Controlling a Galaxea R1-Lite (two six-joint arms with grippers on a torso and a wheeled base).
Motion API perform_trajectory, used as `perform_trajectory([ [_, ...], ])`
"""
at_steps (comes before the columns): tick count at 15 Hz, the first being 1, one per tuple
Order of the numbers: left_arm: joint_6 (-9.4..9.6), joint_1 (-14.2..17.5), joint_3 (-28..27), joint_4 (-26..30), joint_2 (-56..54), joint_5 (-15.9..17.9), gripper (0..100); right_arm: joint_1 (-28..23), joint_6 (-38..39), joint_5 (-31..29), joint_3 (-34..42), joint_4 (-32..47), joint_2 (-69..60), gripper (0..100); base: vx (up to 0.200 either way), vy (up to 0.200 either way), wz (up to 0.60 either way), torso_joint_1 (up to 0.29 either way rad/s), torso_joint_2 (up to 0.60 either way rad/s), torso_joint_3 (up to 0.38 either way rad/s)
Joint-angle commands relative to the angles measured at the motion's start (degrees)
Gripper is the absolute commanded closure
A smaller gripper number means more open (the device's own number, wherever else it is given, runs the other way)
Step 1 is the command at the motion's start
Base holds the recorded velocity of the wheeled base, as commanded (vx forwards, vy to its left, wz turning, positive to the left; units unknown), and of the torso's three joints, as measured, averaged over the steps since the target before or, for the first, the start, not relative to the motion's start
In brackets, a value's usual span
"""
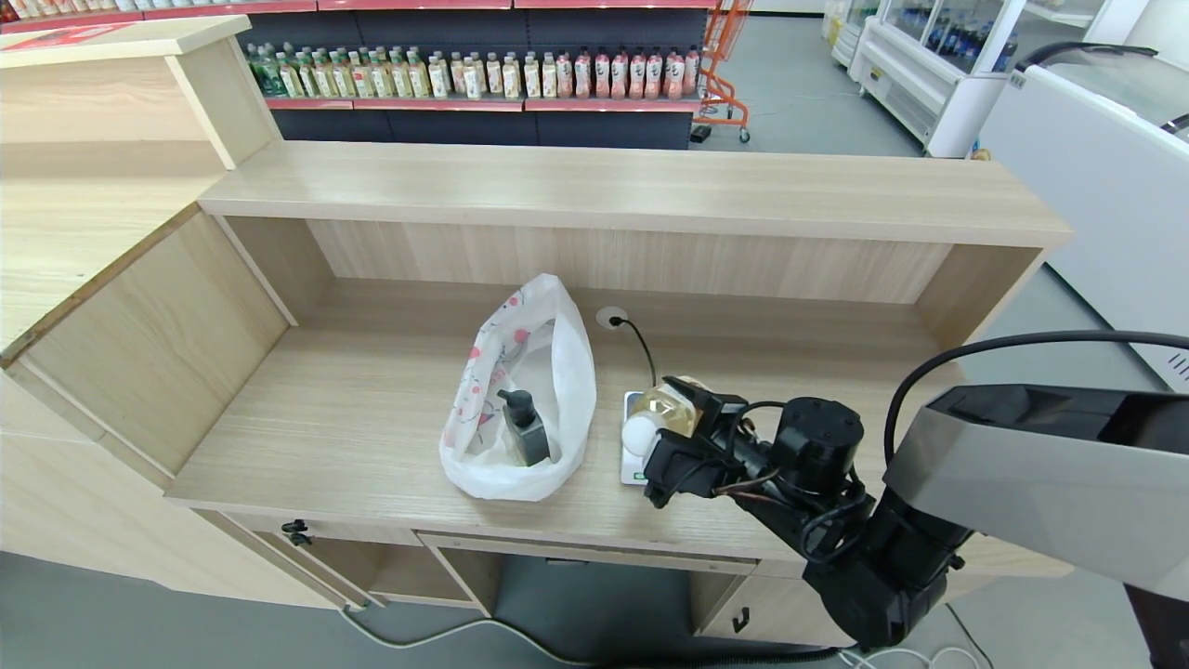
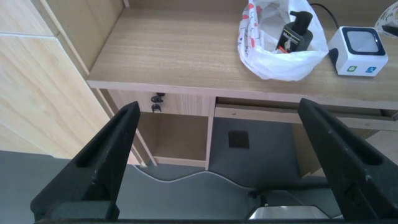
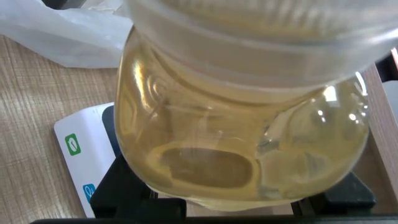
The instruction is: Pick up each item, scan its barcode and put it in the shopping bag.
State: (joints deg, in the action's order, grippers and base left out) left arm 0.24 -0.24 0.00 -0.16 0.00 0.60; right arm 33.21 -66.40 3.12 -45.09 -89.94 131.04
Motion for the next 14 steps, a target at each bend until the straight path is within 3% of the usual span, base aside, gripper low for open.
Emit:
perform_trajectory([
  [1,-0.07,0.0,0.0,0.0,0.1,0.0,0,0.0,0.0,0.0,0.0,-0.1,0.2,100,0.0,0.0,0.0,0.0,0.0,0.0],
  [14,0.02,0.0,0.0,0.0,0.1,0.0,0,0.0,0.0,0.0,-0.2,-0.1,0.9,100,0.0,0.0,0.0,0.0,0.0,0.0],
])
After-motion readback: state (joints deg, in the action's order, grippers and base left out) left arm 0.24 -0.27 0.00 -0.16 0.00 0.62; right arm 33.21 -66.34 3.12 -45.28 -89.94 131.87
